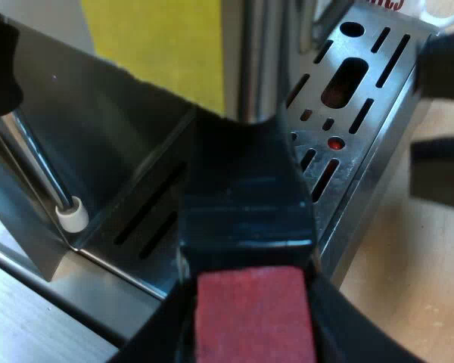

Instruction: Put the handle in the coffee machine

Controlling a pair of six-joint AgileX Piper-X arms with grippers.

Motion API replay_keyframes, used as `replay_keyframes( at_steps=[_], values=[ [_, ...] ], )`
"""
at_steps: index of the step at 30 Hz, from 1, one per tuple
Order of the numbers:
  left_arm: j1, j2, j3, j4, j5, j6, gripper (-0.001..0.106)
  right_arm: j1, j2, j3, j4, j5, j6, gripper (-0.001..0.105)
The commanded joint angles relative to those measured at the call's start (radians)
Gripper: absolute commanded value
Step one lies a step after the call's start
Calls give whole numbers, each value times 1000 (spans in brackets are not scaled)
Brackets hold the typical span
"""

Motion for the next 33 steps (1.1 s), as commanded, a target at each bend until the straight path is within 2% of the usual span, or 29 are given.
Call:
replay_keyframes(
  at_steps=[1,6,10,15,19,20,23,27,31,33],
  values=[
    [-2,-13,-30,-57,96,3,0,-10,21,-3,-46,-11,-17,48],
    [-2,-13,-30,-57,96,3,0,-5,29,-3,-23,-11,-2,48],
    [-2,-13,-30,-57,96,3,0,-7,31,-3,-29,-11,78,48],
    [-2,-13,-30,-57,88,3,0,-17,54,-3,-107,-58,70,47],
    [0,-13,-30,-57,59,3,0,-17,84,-3,-202,-50,-29,45],
    [15,-13,-30,-63,52,3,0,-17,106,-3,-286,-50,-104,45],
    [42,-13,-30,-64,98,3,0,-17,123,-3,-383,-50,-189,45],
    [65,-13,-30,-61,113,-3,0,-17,123,-3,-402,-50,-243,45],
    [65,-13,-30,-61,113,-2,0,-17,123,-3,-402,-50,-262,45],
    [65,-13,-30,-64,126,-2,0,-17,123,0,-402,-50,-315,45]
  ],
)
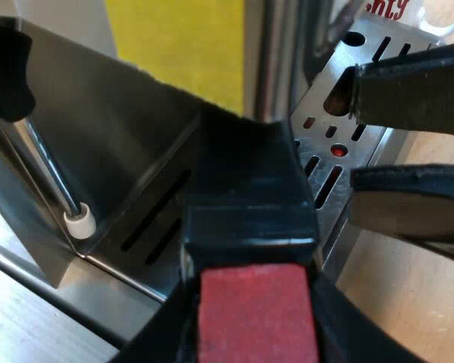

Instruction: Put the handle in the coffee machine

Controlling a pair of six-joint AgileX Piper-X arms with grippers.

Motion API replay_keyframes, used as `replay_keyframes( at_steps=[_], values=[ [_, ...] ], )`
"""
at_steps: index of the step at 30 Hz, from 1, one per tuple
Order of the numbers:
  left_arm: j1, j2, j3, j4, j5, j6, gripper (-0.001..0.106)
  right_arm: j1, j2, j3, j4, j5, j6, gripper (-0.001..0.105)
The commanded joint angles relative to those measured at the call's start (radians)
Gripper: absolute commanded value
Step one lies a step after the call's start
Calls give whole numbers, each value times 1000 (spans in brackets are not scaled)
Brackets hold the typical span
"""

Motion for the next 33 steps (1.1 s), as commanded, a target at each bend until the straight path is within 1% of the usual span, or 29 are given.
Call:
replay_keyframes(
  at_steps=[1,4,6,11,13,15,16,17,19,21,23,28,31,33],
  values=[
    [24,-23,-29,-56,97,-16,0,-3,-4,2,-14,-2,-61,45],
    [24,-23,-29,-56,97,-16,0,-3,-14,34,-20,44,-68,45],
    [24,-23,-29,-56,97,-16,0,-6,-29,78,-54,88,-60,45],
    [24,-23,-29,-56,101,-16,0,-26,-44,154,-144,71,-60,45],
    [24,-23,-29,-56,103,-16,0,-47,-44,174,-180,24,-40,45],
    [24,-23,-29,-56,103,-16,0,-75,-44,176,-179,-42,-24,45],
    [24,-23,-29,-56,103,-16,0,-81,-44,176,-179,-50,-24,45],
    [24,-23,-29,-56,103,-16,0,-111,-44,176,-179,-122,-24,45],
    [24,-23,-29,-56,103,-16,0,-136,-42,176,-179,-158,-22,45],
    [24,-23,-29,-56,103,-16,0,-166,-33,176,-193,-229,-22,45],
    [24,-23,-29,-56,103,-16,0,-173,-24,176,-212,-257,-22,45],
    [24,-23,-29,-56,104,-16,0,-173,8,166,-266,-251,-22,45],
    [24,-23,-29,-56,104,-16,0,-173,32,137,-281,-239,-44,45],
    [24,-23,-29,-56,104,-16,0,-173,55,95,-294,-224,-61,45]
  ],
)
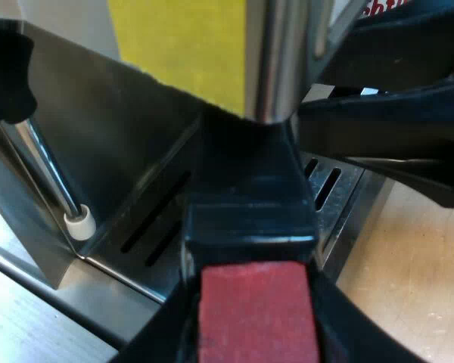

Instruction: Put the handle in the coffee machine

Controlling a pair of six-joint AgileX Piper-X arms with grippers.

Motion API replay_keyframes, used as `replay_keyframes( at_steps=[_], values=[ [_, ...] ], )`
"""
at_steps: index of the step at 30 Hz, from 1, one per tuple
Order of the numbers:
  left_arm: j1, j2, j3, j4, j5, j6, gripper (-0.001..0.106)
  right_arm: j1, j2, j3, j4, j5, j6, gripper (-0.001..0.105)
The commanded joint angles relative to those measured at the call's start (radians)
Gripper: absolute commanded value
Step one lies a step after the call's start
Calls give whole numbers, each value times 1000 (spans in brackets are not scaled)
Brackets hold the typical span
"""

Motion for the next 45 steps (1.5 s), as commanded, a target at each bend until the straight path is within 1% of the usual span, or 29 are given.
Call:
replay_keyframes(
  at_steps=[1,3,4,5,9,13,14,17,19,21,22,24,33,45],
  values=[
    [22,-23,-29,-56,98,-16,0,-1,15,-42,-29,21,-41,45],
    [22,-23,-29,-53,98,-16,0,-5,39,-79,-31,123,-50,45],
    [22,-23,-29,-49,98,-16,0,-6,45,-86,-36,134,-43,45],
    [22,-23,-29,-47,98,-16,0,-10,53,-93,-40,132,-34,45],
    [22,-23,-29,-41,98,-16,0,-10,57,-108,-57,126,-34,45],
    [22,-23,-29,-41,98,-16,0,-12,57,-107,-113,126,-46,45],
    [22,-23,-29,-41,98,-16,0,-16,57,-107,-132,126,-61,45],
    [22,-23,-29,-39,98,-16,0,-21,57,-107,-166,118,-61,45],
    [22,-23,-29,-34,98,-16,0,-21,57,-108,-170,99,-61,45],
    [22,-23,-29,-33,98,-16,0,-22,57,-108,-170,43,-63,45],
    [22,-23,-29,-30,98,-16,0,-22,57,-108,-170,38,-66,45],
    [22,-23,-29,-20,98,-16,0,-28,57,-115,-170,40,-98,45],
    [22,-23,-29,-18,98,-16,0,-41,57,-154,-177,21,-98,45],
    [22,-23,-29,4,98,-16,0,-41,57,-154,-177,21,-98,45]
  ],
)
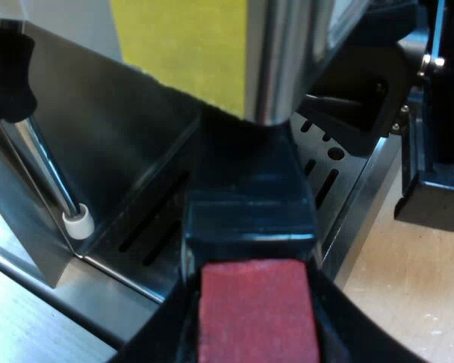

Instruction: Put the handle in the coffee machine

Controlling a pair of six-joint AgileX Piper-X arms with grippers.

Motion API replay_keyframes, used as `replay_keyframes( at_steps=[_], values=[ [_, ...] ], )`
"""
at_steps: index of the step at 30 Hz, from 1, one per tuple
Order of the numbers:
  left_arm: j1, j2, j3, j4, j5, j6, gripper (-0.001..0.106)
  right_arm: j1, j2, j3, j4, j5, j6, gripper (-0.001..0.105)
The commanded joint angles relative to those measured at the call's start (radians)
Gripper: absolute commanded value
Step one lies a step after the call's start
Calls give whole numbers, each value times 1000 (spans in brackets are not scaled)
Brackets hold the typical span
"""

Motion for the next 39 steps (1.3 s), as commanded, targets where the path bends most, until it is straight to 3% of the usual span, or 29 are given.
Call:
replay_keyframes(
  at_steps=[1,8,13,19,25,39],
  values=[
    [20,-23,-24,-8,94,-16,0,-10,-19,-31,-52,-36,-19,45],
    [20,-23,-24,-4,94,-16,0,-20,-8,-61,-44,-38,-19,45],
    [20,-23,-24,-4,90,-16,0,-16,31,-126,-44,-58,-93,45],
    [20,-23,-24,-4,86,-16,0,-10,30,-126,-100,31,-94,45],
    [20,-23,-24,-4,86,-16,0,8,30,-126,-160,61,-94,40],
    [20,-23,-24,-4,86,-16,0,43,30,-126,-172,129,-92,40]
  ],
)
